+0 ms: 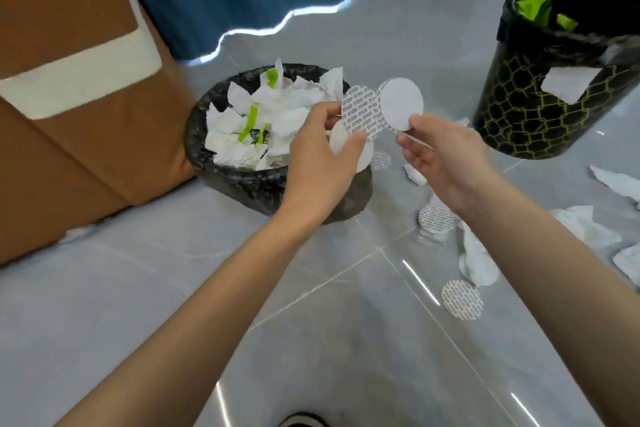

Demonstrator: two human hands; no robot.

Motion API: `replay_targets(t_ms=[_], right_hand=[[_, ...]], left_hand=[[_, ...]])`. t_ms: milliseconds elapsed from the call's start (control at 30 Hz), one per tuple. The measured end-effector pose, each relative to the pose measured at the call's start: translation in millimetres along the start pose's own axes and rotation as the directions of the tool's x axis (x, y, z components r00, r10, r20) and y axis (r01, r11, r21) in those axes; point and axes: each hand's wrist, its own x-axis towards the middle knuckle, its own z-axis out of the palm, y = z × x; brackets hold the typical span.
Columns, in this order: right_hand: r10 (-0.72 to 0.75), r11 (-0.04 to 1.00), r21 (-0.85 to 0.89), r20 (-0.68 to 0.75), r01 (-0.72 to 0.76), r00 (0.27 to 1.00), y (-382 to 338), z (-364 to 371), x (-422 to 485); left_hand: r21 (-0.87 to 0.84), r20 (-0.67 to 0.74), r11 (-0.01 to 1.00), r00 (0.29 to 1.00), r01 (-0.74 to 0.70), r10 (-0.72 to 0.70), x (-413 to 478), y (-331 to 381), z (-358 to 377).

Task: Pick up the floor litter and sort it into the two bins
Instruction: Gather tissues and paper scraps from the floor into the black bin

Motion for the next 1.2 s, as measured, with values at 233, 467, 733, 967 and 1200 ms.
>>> replay_targets(t_ms=[233, 467, 733, 967, 1200], right_hand=[[-0.221, 0.934, -0.298, -0.056, 0.195, 0.974, -2.0, 83.2, 22.7], [-0.323, 0.772, -0.569, 0.035, 0.285, 0.946, 2.5, 102.6, 29.6], [-0.400, 0.705, -0.610, 0.079, 0.362, 0.913, 11.0, 62.9, 23.0], [-0.335, 0.751, -0.611, -0.026, 0.250, 0.942, 25.3, -16.2, 19.3], [-0.170, 0.582, -0.813, -0.103, 0.016, 0.980, 50.0, -114.2, -9.9]], left_hand=[[0.063, -0.217, 0.994, 0.973, 0.094, -0.078, 30.4, -21.0, -58.3], [0.265, -0.253, 0.952, 0.964, 0.153, -0.085, 50.1, -43.4, -80.2], [0.446, -0.188, 0.893, 0.969, -0.063, 0.163, 39.9, -32.1, -55.9], [0.358, -0.030, 0.903, 0.964, -0.237, 0.265, 21.8, -4.0, 6.8], [0.262, 0.292, 0.919, 0.931, -0.296, 0.216, -8.7, -18.0, 85.8]])
